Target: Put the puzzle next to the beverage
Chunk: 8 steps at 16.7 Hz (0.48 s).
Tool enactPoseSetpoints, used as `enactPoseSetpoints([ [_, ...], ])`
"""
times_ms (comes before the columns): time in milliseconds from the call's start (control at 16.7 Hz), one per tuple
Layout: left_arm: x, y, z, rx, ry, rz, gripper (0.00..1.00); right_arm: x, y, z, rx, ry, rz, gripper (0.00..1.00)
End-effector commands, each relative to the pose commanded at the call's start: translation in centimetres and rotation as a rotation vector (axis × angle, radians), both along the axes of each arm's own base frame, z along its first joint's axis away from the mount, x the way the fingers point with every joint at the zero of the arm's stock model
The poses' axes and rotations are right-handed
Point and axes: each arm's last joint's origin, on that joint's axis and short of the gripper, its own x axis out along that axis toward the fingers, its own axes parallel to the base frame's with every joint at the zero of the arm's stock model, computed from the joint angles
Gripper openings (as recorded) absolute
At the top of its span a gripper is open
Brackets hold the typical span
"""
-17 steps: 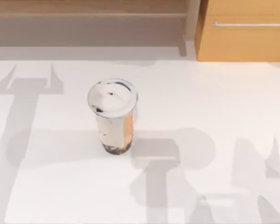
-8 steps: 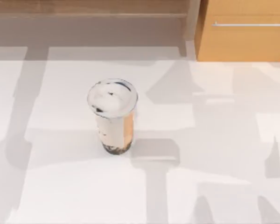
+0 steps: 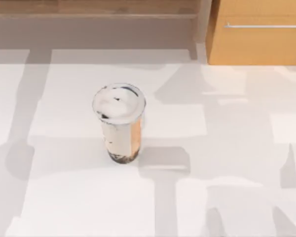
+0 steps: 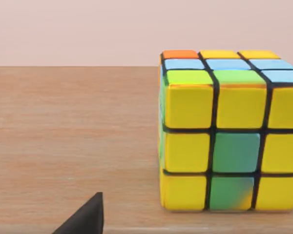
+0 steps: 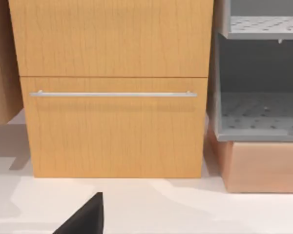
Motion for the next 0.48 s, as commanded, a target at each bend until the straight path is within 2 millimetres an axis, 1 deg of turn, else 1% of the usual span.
enactPoseSetpoints([
  [300, 0.8, -0.4, 0.9, 0.0, -0.002, -0.003, 1.0, 0.0, 0.0, 0.0, 0.0, 0.0, 0.0, 1.0],
  [360, 1.3, -0.4, 0.9, 0.0, -0.002, -0.003, 1.0, 0.0, 0.0, 0.0, 0.0, 0.0, 0.0, 1.0],
  [480, 2.9, -0.3, 0.8, -0.001, -0.004, -0.003, 1.0, 0.0, 0.0, 0.0, 0.0, 0.0, 0.0, 1.0],
])
